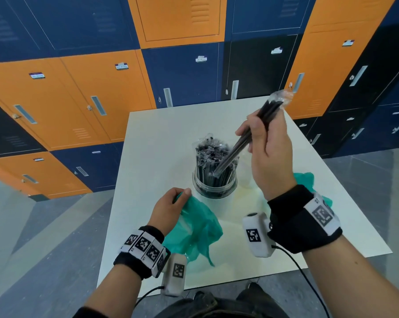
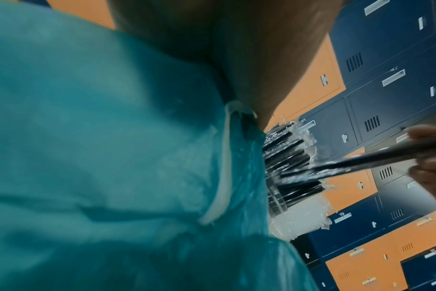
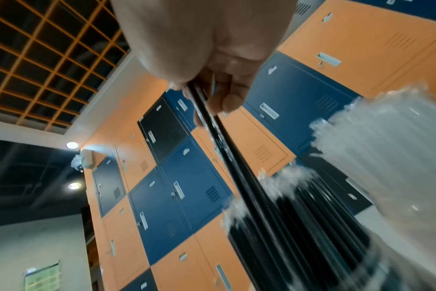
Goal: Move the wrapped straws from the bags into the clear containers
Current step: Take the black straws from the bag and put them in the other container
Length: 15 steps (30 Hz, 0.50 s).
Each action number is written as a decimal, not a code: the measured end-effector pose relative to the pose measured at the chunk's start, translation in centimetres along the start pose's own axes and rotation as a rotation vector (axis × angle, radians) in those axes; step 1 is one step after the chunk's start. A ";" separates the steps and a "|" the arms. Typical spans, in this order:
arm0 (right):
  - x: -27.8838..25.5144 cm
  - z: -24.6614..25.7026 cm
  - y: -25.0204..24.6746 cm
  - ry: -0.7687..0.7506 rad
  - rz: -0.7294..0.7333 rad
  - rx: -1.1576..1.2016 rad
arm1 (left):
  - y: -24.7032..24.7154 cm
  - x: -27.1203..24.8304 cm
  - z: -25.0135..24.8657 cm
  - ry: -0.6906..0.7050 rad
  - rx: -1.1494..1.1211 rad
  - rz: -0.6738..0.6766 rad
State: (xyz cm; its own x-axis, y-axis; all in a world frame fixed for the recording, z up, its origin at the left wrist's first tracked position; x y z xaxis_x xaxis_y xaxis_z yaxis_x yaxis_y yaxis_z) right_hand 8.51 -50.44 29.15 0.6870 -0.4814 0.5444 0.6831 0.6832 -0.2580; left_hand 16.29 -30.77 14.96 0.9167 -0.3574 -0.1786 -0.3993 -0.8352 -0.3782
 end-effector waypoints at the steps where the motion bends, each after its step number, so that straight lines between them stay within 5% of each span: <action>1: -0.4 -0.2 0.2 -0.011 0.021 -0.020 | 0.0 0.1 0.0 -0.003 0.008 0.007; 6: -2.4 -4.2 2.3 0.058 0.280 -0.304 | 0.3 0.2 0.0 -0.030 -0.024 0.029; 10: -3.9 -7.0 3.4 0.013 0.242 -0.654 | 0.3 0.3 -0.2 -0.013 0.002 0.022; 15: -3.7 -5.8 3.7 -0.196 0.292 -0.592 | 0.4 0.2 -0.2 -0.020 -0.007 0.028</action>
State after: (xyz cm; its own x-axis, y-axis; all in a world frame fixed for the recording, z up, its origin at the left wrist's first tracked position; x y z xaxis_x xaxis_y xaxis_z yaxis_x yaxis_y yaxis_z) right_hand 9.96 -49.31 21.61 0.8439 -0.1770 0.5065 0.5358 0.3282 -0.7780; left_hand 16.31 -31.31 14.98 0.9045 -0.3726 -0.2074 -0.4250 -0.8279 -0.3659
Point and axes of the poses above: each hand's wrist, its own x-axis towards the middle knuckle, its own y-axis out of the palm, z = x × y, the point moved 1 cm from there along x, towards the middle knuckle, and after that the axes turned 3 degrees about -x, right-handed, at the moved point
